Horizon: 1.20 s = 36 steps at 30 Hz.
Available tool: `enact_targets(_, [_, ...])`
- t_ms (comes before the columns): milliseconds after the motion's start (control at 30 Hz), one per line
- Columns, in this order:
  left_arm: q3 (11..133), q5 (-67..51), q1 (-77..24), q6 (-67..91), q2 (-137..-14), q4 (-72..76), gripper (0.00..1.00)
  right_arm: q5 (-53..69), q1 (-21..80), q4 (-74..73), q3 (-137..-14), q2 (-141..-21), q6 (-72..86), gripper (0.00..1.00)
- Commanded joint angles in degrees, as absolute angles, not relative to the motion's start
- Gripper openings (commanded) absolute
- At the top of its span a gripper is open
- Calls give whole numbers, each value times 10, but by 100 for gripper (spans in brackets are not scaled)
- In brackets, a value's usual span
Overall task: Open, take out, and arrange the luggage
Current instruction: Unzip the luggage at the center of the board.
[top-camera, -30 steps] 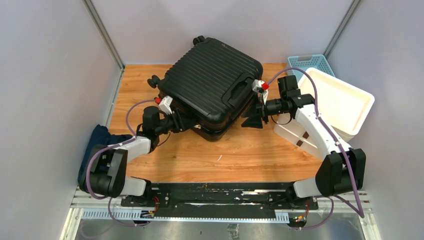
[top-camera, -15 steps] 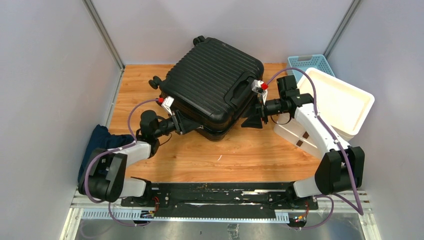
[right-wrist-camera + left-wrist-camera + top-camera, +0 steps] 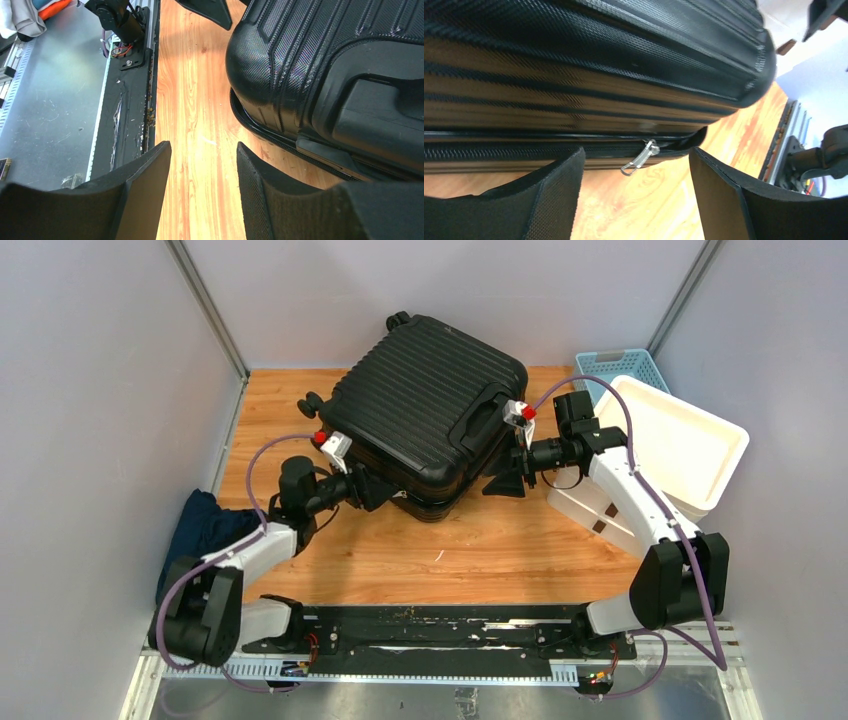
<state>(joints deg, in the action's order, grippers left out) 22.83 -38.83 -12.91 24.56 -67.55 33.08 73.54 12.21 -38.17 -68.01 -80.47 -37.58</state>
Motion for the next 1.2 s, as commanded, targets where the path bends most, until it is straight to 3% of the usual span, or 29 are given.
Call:
enact_targets(0, [281,-411,-131,192,-747,309,76,751,113,-397,-698,-808,-391,55])
enact_targets(267, [318,-484,-139,274,-828,309,57,749,113,-401,-698,-812,-396,55])
enact_targets(433, [299,-480,-154,283,-798,309,52,751,113,-413,-703,-820,-404,55])
enact_targets(867, [267,-435,-188,269,-775,309,55,753,113,-418,-706,-817,-408,55])
enact_targets(1033, [246,-324,-190,264,-735,309,62,753,113,-419,-706,-816,-408,55])
enact_targets(1167, [245,-298,-191,265,-722,310,62,756,113,-420,-706,-819,-409,55])
